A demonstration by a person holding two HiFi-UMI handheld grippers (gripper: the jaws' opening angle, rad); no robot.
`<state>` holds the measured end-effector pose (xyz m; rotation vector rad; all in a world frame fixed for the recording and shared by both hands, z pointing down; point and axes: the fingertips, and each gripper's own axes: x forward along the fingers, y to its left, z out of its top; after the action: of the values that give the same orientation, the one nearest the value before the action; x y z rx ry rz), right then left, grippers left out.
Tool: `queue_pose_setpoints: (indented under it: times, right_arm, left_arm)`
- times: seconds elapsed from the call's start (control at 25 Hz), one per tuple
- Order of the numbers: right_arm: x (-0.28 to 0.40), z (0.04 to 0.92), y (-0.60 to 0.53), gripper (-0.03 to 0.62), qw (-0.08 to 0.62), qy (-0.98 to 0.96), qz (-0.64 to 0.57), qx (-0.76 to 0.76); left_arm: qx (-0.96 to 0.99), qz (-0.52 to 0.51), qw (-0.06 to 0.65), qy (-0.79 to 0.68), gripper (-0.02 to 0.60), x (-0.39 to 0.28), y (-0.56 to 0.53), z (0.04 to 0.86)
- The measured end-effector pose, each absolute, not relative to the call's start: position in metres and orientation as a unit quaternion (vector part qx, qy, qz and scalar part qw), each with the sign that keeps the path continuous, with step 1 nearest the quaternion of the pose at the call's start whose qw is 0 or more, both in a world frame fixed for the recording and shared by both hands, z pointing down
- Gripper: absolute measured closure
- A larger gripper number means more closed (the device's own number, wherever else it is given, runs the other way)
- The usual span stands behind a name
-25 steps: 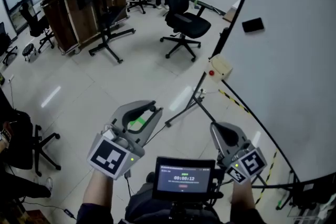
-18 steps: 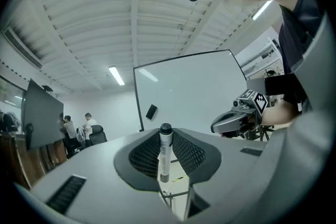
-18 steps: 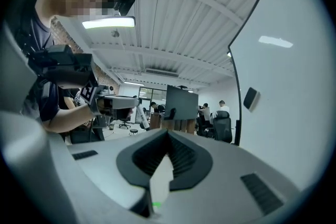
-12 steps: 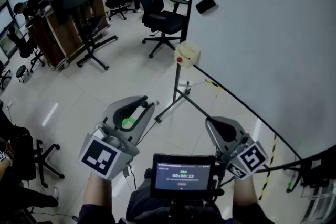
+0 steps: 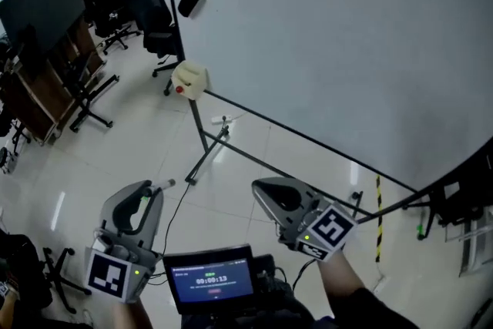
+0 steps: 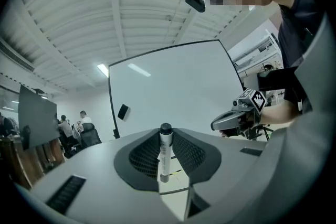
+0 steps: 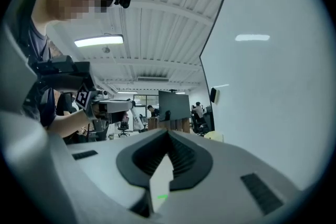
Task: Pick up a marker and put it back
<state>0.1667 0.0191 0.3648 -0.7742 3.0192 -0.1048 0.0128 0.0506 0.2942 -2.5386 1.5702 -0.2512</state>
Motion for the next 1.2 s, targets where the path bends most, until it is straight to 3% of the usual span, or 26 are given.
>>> queue_pose_setpoints:
  times: [0.32,0.96,1.2]
  right_arm:
    - [0.178,0.356,0.053,0.579,0.02,0.968,-0.049,-0.247]
    - [0.07,0.373,0.178,0.579,-0.056,0.971,-0.019,-0.231]
    - [0.064,0.368,0.188,0.579,-0.045,0.974,-0.014,-0.223]
  left_arm:
    - [-0.851,-0.088,0.088,0.509,0.509,0.028,0.081,0.296]
    - [-0.864,-0.06,0.032,0.499,0.509,-0.065,0.196,0.321]
    - [-0.862,-0.047,0.042,0.503,0.509,-0.065,0.207,0.311]
